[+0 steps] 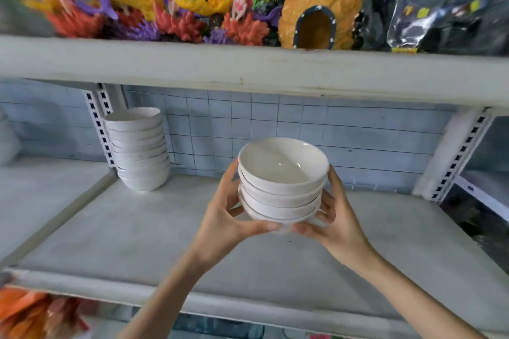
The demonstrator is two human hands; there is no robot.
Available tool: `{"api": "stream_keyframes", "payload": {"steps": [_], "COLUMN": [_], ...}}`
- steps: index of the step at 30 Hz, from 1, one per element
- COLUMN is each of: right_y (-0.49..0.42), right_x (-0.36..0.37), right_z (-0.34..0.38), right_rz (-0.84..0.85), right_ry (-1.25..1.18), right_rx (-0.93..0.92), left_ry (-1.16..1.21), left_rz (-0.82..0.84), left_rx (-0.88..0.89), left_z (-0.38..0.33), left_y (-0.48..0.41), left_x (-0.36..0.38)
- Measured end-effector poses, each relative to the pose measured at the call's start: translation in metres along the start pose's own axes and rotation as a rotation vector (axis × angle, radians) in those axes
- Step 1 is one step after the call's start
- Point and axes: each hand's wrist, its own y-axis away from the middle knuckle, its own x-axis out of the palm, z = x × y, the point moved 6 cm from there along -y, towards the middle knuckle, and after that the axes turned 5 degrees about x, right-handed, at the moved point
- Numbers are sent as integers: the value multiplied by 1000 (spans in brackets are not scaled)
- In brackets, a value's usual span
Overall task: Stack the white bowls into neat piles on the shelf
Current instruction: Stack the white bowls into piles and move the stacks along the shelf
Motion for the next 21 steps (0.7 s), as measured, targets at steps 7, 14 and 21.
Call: {"api": "stream_keyframes", "payload": {"steps": [7,14,21], "right_y": [20,34,58], "right_x": [36,93,181], "right_z": [22,37,54], "right_rz": [42,73,89], "right_ry": [-40,-54,-103], "right_rx": [-61,-69,-53], "left_ry": [-51,-73,-90], "left_rz": [-83,-100,-141], "left_rx": [0,-6,-15], "left_z": [-28,-45,-71], "left_y": [33,69,119], "left_x": [-30,-76,-156]}}
